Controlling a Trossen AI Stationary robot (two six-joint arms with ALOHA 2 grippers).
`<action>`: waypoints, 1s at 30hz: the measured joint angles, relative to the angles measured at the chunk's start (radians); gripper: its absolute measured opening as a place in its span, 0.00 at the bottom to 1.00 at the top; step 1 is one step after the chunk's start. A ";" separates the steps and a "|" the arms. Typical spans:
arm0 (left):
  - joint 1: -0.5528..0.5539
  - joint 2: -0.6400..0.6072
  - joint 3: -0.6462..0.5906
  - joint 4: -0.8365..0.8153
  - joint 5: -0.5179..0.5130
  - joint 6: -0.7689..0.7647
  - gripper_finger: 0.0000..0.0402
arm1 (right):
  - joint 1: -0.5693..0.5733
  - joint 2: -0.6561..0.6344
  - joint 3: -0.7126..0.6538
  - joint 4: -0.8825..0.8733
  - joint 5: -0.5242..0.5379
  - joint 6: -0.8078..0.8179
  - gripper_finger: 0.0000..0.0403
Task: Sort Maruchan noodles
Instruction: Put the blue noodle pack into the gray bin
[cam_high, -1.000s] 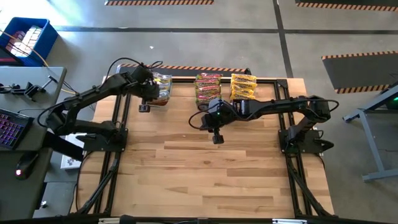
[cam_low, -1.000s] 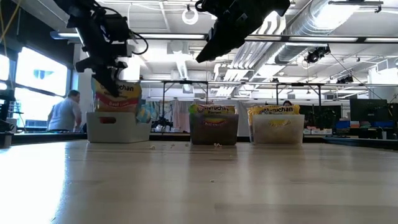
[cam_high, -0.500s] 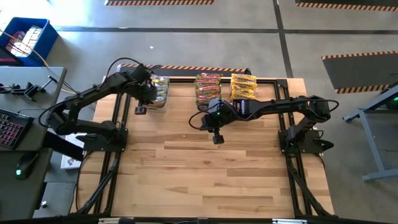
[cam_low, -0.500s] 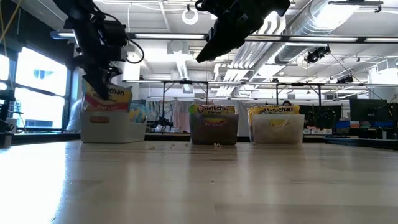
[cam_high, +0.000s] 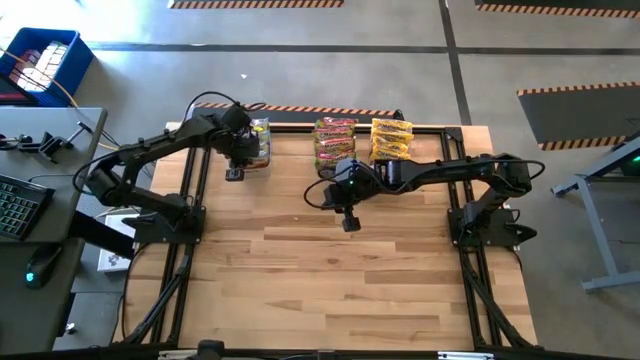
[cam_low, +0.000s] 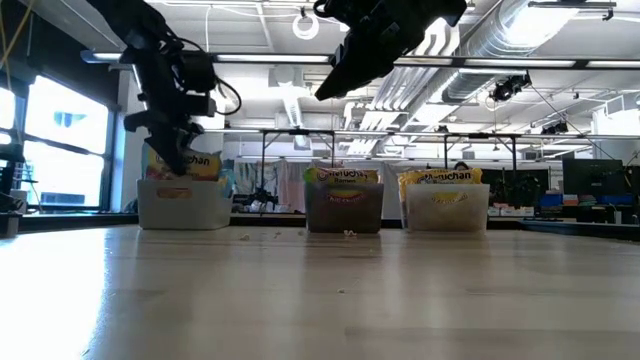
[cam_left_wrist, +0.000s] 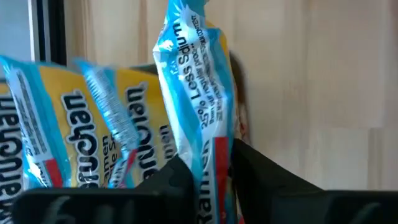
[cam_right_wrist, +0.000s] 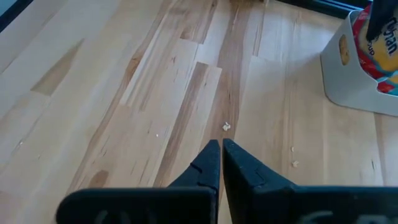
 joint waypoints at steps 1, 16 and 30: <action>0.000 0.010 0.000 0.005 -0.016 -0.009 0.20 | 0.000 0.000 0.000 0.000 0.000 -0.002 0.00; -0.028 -0.152 0.000 0.009 -0.083 -0.207 0.35 | -0.017 0.000 0.000 -0.003 -0.002 -0.001 0.00; -0.026 -0.092 0.001 -0.052 -0.123 -0.261 0.01 | -0.019 0.001 0.000 -0.003 -0.002 -0.002 0.00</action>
